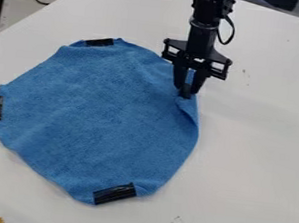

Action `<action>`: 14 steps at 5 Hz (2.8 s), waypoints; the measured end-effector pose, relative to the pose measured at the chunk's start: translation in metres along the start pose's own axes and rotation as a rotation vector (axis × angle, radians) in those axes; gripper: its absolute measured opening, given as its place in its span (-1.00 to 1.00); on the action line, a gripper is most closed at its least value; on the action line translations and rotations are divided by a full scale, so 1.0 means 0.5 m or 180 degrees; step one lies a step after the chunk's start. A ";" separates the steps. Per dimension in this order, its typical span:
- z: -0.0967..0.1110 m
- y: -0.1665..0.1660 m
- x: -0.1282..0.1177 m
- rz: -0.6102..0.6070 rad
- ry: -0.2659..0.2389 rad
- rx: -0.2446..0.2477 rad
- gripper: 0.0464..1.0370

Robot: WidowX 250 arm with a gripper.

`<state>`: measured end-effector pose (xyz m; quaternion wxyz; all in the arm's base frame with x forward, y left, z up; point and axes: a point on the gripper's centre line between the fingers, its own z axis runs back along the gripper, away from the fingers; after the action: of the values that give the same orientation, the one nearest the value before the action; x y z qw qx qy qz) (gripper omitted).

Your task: Fold the cloth from right to left

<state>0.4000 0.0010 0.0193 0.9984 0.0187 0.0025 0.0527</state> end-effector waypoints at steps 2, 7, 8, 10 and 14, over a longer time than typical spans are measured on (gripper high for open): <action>-0.016 0.001 0.001 -0.0027 0.0058 -0.0069 0.85; -0.013 0.012 0.010 -0.0085 0.0093 -0.0026 -0.98; 0.048 0.042 0.000 -0.0038 -0.0034 0.0130 -0.98; 0.106 0.166 -0.085 0.0451 -0.0298 0.0042 -0.98; 0.015 0.309 -0.240 0.1072 -0.0291 -0.0152 -0.94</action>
<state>0.2643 0.1418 0.0329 0.9747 -0.0026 -0.0474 0.2183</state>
